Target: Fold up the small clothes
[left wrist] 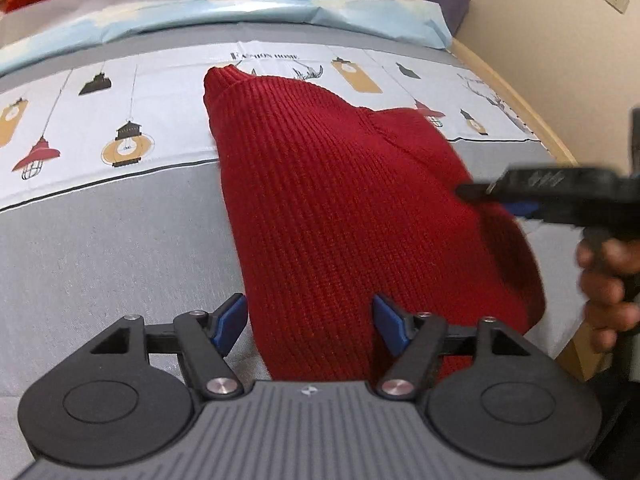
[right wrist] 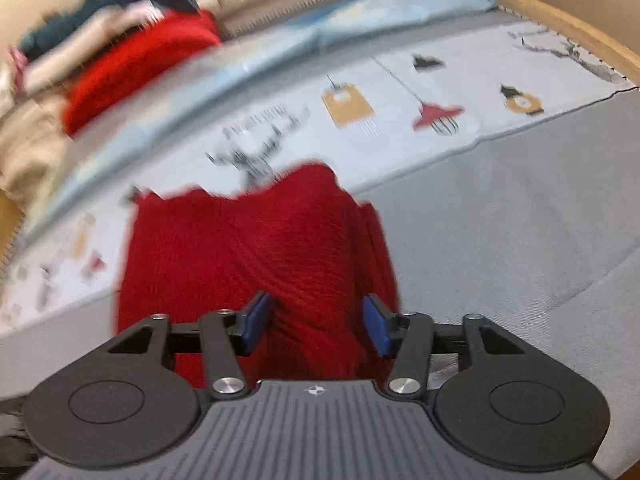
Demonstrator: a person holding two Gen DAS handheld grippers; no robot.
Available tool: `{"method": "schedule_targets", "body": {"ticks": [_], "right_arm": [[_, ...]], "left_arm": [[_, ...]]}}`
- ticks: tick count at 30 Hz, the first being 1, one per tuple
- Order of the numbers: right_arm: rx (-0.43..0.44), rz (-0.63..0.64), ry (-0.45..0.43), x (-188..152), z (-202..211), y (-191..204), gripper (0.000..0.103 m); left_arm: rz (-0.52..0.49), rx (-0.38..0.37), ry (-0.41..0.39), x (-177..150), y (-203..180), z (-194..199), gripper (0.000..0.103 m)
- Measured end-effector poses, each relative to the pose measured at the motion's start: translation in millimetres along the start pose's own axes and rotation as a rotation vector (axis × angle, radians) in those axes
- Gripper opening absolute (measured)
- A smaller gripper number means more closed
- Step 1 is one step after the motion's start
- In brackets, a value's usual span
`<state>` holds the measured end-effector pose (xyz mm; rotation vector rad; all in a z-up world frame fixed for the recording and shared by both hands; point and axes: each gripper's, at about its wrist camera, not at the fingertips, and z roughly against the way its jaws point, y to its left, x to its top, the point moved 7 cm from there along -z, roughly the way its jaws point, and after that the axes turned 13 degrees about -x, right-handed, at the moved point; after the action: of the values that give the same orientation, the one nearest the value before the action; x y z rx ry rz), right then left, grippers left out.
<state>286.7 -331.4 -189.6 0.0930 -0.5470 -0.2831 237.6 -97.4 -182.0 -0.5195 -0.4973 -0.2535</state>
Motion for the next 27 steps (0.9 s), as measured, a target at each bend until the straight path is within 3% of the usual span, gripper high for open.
{"method": "schedule_targets", "body": {"ticks": [4, 10, 15, 17, 19, 23, 27], "right_arm": [[-0.028, -0.012, -0.012, 1, -5, 3, 0.028], [-0.07, -0.033, -0.02, -4, -5, -5, 0.024], [-0.095, -0.019, 0.0, -8, -12, -15, 0.024], [-0.064, -0.05, 0.019, -9, -15, -20, 0.026], [-0.04, -0.11, 0.02, -6, -13, -28, 0.043], [-0.09, -0.216, -0.049, 3, -6, -53, 0.046], [-0.114, -0.318, 0.058, -7, -26, -77, 0.048]], "left_arm": [[0.046, -0.004, -0.018, 27, 6, 10, 0.077], [0.122, -0.012, -0.03, 57, 30, -3, 0.083], [0.364, -0.194, -0.023, 43, 50, -38, 0.09], [0.355, -0.199, -0.025, 47, 46, -45, 0.091], [0.336, -0.184, -0.011, 49, 45, -52, 0.094], [0.411, -0.216, 0.005, 51, 54, -68, 0.099], [0.501, -0.268, 0.01, 46, 65, -84, 0.102]]}}
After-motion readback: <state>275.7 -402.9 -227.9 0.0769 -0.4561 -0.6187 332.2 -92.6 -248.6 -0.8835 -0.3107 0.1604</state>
